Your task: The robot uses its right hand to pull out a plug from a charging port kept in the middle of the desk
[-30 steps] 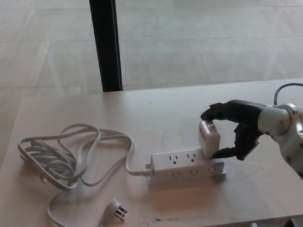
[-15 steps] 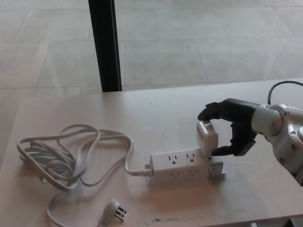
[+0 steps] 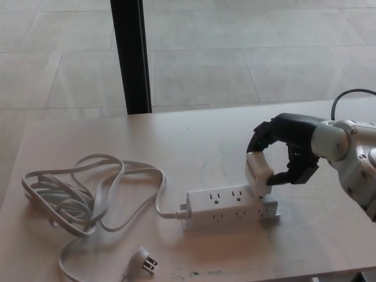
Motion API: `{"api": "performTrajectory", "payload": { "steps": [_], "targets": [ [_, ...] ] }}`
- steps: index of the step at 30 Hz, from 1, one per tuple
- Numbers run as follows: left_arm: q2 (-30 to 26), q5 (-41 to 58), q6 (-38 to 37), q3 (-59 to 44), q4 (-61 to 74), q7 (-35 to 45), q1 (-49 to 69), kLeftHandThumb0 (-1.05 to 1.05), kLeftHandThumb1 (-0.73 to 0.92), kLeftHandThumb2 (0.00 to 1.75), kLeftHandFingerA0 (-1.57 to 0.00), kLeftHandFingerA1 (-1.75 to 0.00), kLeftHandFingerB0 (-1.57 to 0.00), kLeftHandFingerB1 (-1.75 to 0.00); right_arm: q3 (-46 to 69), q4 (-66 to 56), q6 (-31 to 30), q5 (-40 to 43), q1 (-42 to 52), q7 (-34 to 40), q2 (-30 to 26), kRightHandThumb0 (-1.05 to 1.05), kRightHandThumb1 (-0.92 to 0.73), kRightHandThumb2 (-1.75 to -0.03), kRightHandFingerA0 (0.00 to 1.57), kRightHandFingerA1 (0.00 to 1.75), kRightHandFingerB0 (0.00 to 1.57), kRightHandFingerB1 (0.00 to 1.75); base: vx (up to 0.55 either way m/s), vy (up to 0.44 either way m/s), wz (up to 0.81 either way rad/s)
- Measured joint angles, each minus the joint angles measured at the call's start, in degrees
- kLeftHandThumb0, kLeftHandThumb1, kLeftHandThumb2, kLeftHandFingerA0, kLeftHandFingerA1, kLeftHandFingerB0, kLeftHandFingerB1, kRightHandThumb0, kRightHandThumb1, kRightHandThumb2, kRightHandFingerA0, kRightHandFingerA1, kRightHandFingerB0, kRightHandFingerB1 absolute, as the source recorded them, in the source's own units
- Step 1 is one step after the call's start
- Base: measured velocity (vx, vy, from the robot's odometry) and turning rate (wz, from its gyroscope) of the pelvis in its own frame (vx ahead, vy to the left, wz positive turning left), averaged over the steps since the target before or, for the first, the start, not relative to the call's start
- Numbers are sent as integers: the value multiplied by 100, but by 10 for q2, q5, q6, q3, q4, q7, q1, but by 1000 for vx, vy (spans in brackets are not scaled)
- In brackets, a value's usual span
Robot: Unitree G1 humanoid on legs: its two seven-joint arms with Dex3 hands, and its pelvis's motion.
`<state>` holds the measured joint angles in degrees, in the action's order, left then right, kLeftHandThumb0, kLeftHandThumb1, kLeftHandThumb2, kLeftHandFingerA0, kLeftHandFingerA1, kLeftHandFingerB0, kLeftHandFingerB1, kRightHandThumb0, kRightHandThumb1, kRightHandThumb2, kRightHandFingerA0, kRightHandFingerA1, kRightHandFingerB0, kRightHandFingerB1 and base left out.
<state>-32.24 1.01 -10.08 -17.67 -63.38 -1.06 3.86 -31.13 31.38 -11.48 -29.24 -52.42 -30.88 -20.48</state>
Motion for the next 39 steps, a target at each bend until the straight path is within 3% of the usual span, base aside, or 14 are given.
{"api": "performTrajectory", "payload": {
  "steps": [1,2,3,4,5,6,8,12,14,15,19,20,26,39],
  "targets": [
    [0,0,0,1,0,0,-1,-62,65,61,-83,-79,-69,-50,-1,1,3,-2,-1,-1,0,-43,-43,-87,74,98,86,73,0,0,0],
    [0,0,0,2,1,0,-2,-62,64,61,-85,-82,-68,-50,-4,3,6,-4,-4,-1,0,-42,-42,-87,76,98,86,74,0,0,0],
    [0,0,0,3,2,0,-3,-62,64,60,-88,-83,-69,-49,-8,6,8,-7,-8,-2,0,-41,-53,-57,66,97,98,59,0,0,0],
    [0,-1,0,4,3,0,-4,-62,64,60,-87,-79,-70,-51,-11,9,9,-9,-12,-3,1,-42,-40,-85,75,97,87,73,0,0,0],
    [-1,-1,0,5,2,-1,-7,-62,64,60,-87,-79,-70,-51,-15,15,9,-12,-18,-5,5,-42,-40,-85,75,97,87,73,0,0,0],
    [-1,-1,0,6,2,-1,-10,-62,64,60,-85,-72,-71,-52,-18,20,9,-15,-22,-6,8,-40,-54,-56,63,92,98,59,0,0,0],
    [-3,-1,0,7,0,-1,-14,-62,65,60,-86,-73,-72,-52,-21,26,8,-19,-27,-7,15,-40,-52,-56,53,68,99,59,0,0,0],
    [-6,-3,0,12,3,-3,-14,-63,69,60,-87,-70,-65,-47,-24,34,6,-26,-35,-8,25,-37,-57,-62,77,146,101,63,0,0,0],
    [-8,-3,0,15,3,-5,-15,-63,69,61,-88,-75,-66,-47,-31,40,5,-31,-39,-8,28,-33,-57,-61,77,142,100,63,0,0,0],
    [-8,-3,0,15,3,-6,-16,-64,68,61,-91,-78,-66,-48,-33,41,5,-34,-41,-8,29,-39,-40,-86,74,98,87,75,0,0,0],
    [-8,-3,0,15,2,-7,-16,-64,69,61,-88,-74,-66,-51,-39,35,-1,-45,-39,-7,32,-40,-41,-87,74,100,85,75,0,0,0],
    [-8,-3,0,16,2,-7,-16,-64,69,61,-89,-75,-67,-51,-40,31,-3,-48,-37,-7,32,-34,-55,-59,61,91,92,62,0,0,0],
    [-8,-3,0,15,2,-7,-14,-65,69,61,-93,-82,-63,-47,-47,7,-19,-70,-27,-4,34,-35,-60,-61,74,160,66,52,0,0,0],
    [-8,-2,0,14,5,-8,-6,-64,70,61,-90,-73,-63,-47,-69,-5,-37,-110,-12,3,49,-41,-54,-57,72,124,68,50,0,0,0]
  ]
}}
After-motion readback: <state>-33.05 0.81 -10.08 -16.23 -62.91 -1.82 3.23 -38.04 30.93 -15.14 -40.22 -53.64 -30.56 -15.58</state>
